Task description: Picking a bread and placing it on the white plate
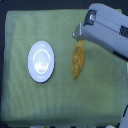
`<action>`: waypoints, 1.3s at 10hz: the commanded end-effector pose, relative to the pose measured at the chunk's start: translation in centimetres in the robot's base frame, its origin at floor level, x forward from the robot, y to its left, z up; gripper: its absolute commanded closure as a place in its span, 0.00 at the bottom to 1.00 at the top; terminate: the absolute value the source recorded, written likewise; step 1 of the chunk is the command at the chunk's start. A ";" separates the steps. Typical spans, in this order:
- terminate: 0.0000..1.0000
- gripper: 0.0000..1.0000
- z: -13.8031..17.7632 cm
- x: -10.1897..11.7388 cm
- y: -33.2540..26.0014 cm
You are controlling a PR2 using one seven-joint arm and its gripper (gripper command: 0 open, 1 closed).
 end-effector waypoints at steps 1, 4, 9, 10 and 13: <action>0.00 0.00 -4.6 -2.9 2.5; 0.00 0.00 -7.4 -2.7 3.1; 0.00 0.00 -9.7 -1.6 2.2; 0.00 0.00 -9.9 -2.0 1.9; 0.00 0.00 -9.8 -2.6 1.9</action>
